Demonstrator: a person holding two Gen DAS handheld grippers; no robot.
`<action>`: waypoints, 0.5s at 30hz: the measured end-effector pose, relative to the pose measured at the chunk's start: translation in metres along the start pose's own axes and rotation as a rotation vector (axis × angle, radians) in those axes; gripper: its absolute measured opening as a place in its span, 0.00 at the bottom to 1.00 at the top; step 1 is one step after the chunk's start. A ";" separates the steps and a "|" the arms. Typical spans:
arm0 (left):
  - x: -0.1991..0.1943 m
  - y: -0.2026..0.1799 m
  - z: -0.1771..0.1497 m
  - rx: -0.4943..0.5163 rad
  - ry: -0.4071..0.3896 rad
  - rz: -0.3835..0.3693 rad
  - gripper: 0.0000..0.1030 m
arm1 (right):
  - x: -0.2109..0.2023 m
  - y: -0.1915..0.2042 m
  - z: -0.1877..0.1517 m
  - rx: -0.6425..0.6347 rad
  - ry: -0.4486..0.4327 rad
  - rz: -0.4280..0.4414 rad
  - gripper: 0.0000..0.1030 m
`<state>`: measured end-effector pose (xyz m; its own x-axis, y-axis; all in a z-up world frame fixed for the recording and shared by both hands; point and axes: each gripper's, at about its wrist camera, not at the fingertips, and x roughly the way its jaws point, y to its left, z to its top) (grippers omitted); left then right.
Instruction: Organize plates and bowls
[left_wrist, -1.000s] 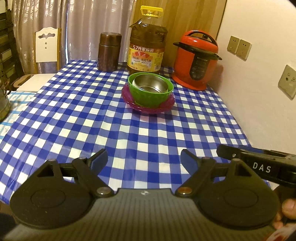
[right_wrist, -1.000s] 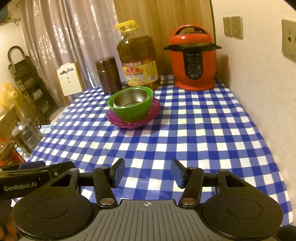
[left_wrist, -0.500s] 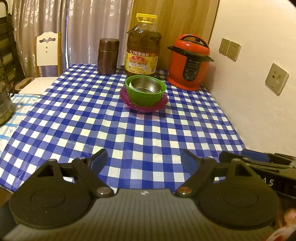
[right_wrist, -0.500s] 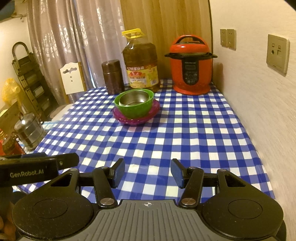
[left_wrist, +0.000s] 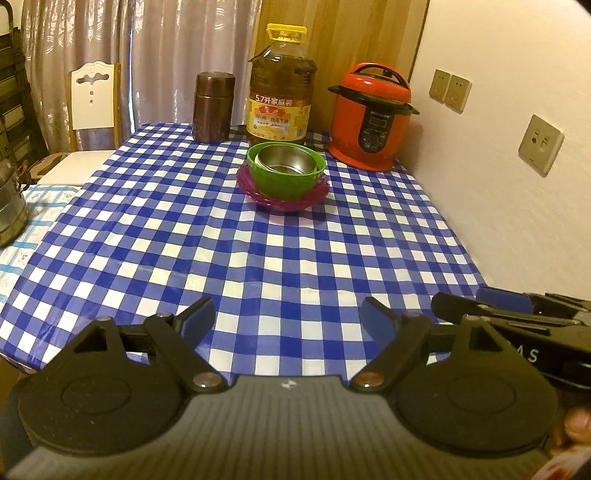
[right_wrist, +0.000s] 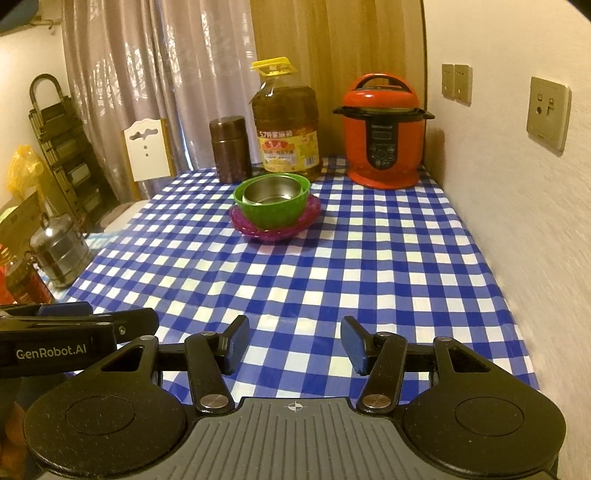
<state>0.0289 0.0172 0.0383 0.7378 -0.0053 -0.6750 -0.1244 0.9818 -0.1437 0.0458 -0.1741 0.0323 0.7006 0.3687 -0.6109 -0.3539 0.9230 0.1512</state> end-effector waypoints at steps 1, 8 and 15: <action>-0.001 0.000 -0.001 0.003 0.002 0.001 0.82 | 0.000 0.000 0.000 0.000 0.001 0.000 0.53; 0.000 0.000 -0.003 0.010 0.003 0.007 0.82 | -0.002 -0.001 -0.002 0.005 0.000 0.002 0.53; 0.000 0.000 -0.003 0.013 0.002 0.007 0.82 | -0.003 -0.002 -0.001 0.012 -0.003 0.005 0.53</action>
<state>0.0269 0.0166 0.0358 0.7354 0.0013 -0.6776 -0.1211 0.9842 -0.1295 0.0433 -0.1773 0.0330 0.7009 0.3733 -0.6078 -0.3494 0.9226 0.1637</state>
